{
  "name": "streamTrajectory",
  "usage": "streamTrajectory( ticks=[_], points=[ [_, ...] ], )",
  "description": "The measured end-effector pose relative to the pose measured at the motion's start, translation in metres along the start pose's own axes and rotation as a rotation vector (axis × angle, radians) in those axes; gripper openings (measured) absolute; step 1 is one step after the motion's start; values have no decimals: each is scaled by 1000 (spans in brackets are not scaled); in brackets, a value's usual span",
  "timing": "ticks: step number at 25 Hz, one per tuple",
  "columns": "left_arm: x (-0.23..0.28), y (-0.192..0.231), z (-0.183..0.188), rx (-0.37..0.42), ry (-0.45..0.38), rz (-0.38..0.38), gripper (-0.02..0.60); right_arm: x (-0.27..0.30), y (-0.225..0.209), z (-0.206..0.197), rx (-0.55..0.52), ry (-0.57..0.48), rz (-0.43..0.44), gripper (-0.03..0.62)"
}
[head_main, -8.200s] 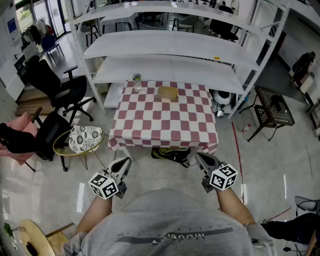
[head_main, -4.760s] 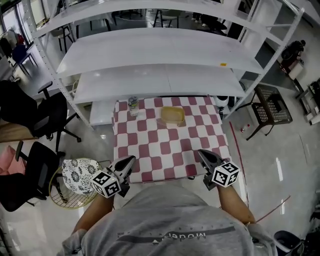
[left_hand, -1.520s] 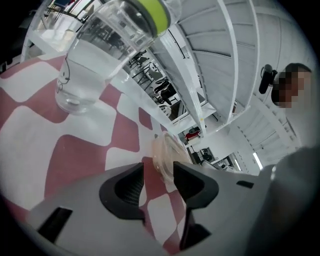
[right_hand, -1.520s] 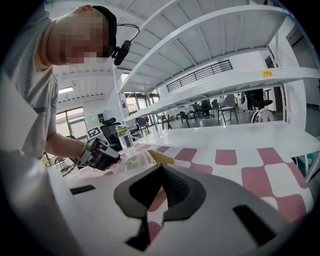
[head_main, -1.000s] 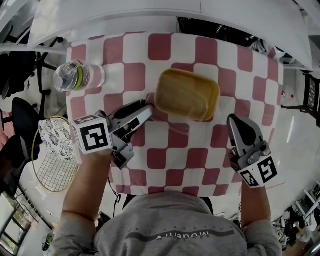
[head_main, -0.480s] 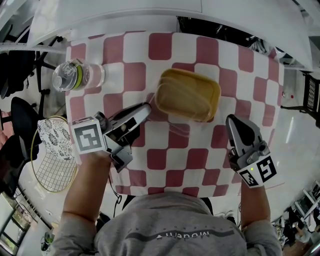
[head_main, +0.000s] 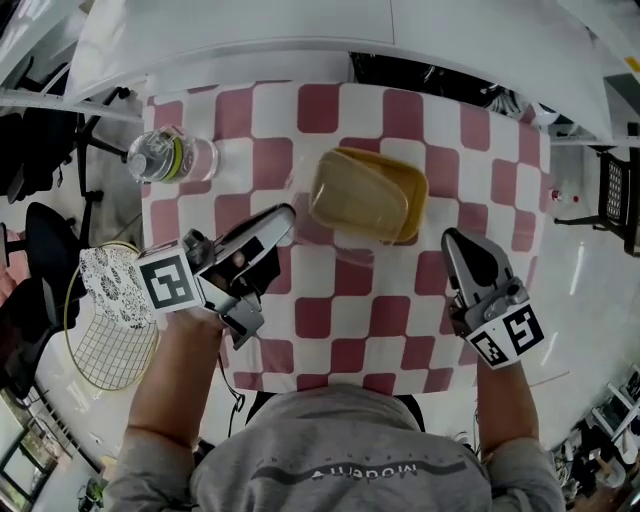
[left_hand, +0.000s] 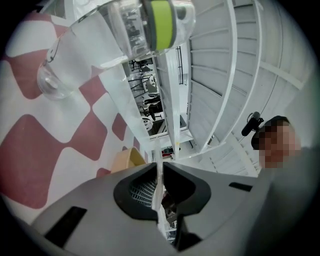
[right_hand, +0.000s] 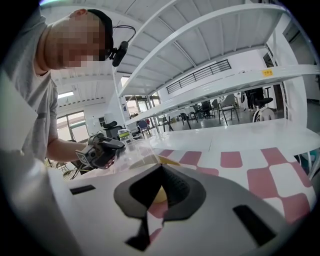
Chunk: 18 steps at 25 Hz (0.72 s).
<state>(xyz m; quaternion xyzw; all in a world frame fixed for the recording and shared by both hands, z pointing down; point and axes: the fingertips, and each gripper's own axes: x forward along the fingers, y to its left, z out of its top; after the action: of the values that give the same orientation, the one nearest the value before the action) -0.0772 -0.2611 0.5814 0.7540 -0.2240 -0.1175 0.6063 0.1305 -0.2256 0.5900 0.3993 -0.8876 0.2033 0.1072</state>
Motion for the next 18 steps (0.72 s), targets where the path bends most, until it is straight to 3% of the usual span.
streamTrajectory(
  ticks=[18],
  points=[
    [-4,-139,45,172,-137,-148,44,-18,25,80,-70,-82,-12,25]
  ],
)
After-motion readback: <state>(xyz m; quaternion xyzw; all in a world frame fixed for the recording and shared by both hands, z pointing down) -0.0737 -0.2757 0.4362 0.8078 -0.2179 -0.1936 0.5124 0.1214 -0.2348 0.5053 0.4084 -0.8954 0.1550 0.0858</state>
